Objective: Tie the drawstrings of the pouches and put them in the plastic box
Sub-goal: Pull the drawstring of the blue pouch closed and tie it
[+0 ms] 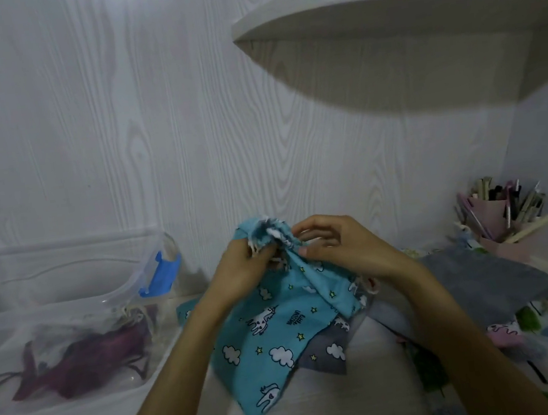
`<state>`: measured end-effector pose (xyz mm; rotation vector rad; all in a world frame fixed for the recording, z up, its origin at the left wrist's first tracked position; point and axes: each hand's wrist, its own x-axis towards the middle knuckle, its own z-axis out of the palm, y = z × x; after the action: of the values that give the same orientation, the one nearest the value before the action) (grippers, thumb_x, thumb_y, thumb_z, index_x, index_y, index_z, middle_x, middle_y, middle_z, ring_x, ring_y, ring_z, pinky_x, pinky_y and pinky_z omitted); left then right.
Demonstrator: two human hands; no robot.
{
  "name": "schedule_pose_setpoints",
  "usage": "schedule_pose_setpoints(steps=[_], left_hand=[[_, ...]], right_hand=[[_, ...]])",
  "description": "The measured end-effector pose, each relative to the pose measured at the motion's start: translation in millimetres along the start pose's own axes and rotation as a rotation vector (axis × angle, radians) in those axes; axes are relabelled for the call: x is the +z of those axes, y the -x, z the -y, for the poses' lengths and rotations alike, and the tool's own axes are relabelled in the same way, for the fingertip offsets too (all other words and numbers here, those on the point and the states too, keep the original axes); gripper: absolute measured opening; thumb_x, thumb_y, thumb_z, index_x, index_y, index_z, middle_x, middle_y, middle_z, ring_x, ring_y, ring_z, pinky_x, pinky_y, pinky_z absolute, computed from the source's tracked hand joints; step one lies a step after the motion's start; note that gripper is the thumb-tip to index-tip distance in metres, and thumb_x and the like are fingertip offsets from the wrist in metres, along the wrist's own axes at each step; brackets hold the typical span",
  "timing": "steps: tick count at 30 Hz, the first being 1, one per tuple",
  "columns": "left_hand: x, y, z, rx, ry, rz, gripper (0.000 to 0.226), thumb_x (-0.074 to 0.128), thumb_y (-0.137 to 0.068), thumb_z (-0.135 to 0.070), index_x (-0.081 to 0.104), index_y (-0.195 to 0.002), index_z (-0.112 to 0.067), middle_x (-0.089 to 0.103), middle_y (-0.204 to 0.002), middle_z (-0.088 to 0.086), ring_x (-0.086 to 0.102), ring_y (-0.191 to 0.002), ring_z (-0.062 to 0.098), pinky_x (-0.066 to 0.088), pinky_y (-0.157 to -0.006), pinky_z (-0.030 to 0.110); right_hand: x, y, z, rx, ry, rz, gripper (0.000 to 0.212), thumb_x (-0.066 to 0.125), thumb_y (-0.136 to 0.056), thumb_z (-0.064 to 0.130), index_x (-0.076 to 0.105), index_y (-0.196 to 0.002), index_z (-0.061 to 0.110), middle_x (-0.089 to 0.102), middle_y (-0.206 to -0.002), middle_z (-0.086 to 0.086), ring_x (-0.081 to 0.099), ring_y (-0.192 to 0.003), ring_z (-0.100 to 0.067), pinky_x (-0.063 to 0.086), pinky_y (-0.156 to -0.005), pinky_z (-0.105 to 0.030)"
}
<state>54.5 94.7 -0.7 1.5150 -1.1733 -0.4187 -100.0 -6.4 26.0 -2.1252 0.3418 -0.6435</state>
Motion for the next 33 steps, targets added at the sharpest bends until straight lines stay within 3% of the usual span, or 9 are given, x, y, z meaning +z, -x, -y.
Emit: schedule_pose_setpoints(steps=[2,6,12,16,19,22,26,30,33], left_hand=[[-8.3,5.2,-11.9,-0.106,0.065,0.146,0.012,0.051,-0.096,-0.019,0.062,-0.095,-0.017,0.071,-0.098,0.002,0.068,-0.066,0.001,0.054,-0.059,0.018],[-16.9,16.2,-27.6,-0.232,0.097,0.402,0.022,0.059,-0.089,-0.033,0.064,-0.106,-0.022,0.071,-0.103,-0.006,0.07,-0.085,0.008,0.058,-0.07,0.024],[-17.4,11.6,-22.3,-0.305,0.012,0.09,0.029,0.038,-0.1,-0.034,0.056,-0.087,-0.015,0.058,-0.075,-0.004,0.047,-0.056,0.007,0.043,-0.045,0.016],[-19.0,7.7,-14.1,-0.272,-0.025,0.069,0.034,0.032,-0.102,-0.031,0.051,-0.077,-0.016,0.051,-0.068,-0.004,0.039,-0.052,0.009,0.036,-0.049,0.02],[-19.5,7.2,-6.9,-0.314,-0.098,0.125,0.041,0.033,-0.101,-0.034,0.056,-0.074,-0.014,0.053,-0.063,-0.004,0.04,-0.049,0.008,0.032,-0.047,0.019],[-24.3,12.2,-1.8,-0.306,-0.211,0.315,0.048,0.034,-0.097,-0.046,0.054,-0.066,-0.016,0.049,-0.053,-0.008,0.04,-0.043,0.004,0.037,-0.046,0.017],[-25.9,16.5,-0.5,-0.286,0.143,0.526,0.045,0.029,-0.094,-0.052,0.038,-0.066,-0.018,0.041,-0.059,-0.006,0.033,-0.05,0.007,0.042,-0.05,0.017],[-20.7,11.2,0.5,-0.239,0.217,0.233,0.041,0.032,-0.098,-0.043,0.039,-0.066,-0.019,0.041,-0.06,-0.006,0.037,-0.045,0.004,0.042,-0.046,0.016],[-17.9,7.5,1.1,-0.18,0.169,-0.045,0.04,0.036,-0.1,-0.032,0.054,-0.07,-0.013,0.053,-0.064,-0.002,0.046,-0.045,0.003,0.048,-0.045,0.016]], right_hand=[[-5.5,1.2,-9.0,0.063,0.069,0.003,0.031,0.067,-0.084,0.007,0.06,-0.112,0.019,0.064,-0.113,-0.004,0.061,-0.106,-0.013,0.049,-0.093,-0.024],[0.7,1.1,-22.1,0.061,0.032,0.019,0.031,0.066,-0.083,0.001,0.063,-0.111,0.015,0.066,-0.109,-0.003,0.062,-0.103,-0.012,0.05,-0.091,-0.02],[4.4,1.9,-25.2,0.157,-0.012,0.105,0.037,0.067,-0.079,-0.008,0.057,-0.101,0.02,0.064,-0.104,0.002,0.061,-0.092,-0.005,0.05,-0.08,-0.013],[-16.1,11.9,-24.4,0.511,0.32,0.273,0.041,0.065,-0.087,0.022,0.048,-0.123,0.013,0.059,-0.119,-0.002,0.058,-0.099,-0.014,0.05,-0.074,-0.019],[-32.1,22.7,-26.2,0.748,0.383,0.39,0.03,0.055,-0.092,0.038,0.063,-0.096,0.008,0.066,-0.077,0.0,0.061,-0.063,-0.009,0.048,-0.055,-0.018],[-44.2,27.7,-31.3,0.77,0.346,0.301,0.039,0.053,-0.093,0.039,0.055,-0.066,0.011,0.057,-0.046,0.005,0.047,-0.038,-0.006,0.037,-0.046,-0.019],[-52.2,27.7,-30.0,0.643,0.231,0.049,0.052,0.042,-0.096,0.044,0.042,-0.054,0.014,0.039,-0.036,0.007,0.03,-0.032,-0.005,0.027,-0.04,-0.017],[-60.2,31.8,-29.2,0.585,0.121,-0.099,0.054,0.032,-0.099,0.044,0.044,-0.058,0.012,0.039,-0.035,0.008,0.029,-0.03,-0.004,0.027,-0.037,-0.014],[-69.0,37.5,-30.3,0.596,-0.271,-0.087,0.038,0.04,-0.1,0.03,0.053,-0.073,0.007,0.046,-0.046,0.002,0.033,-0.036,-0.005,0.027,-0.035,-0.014]])
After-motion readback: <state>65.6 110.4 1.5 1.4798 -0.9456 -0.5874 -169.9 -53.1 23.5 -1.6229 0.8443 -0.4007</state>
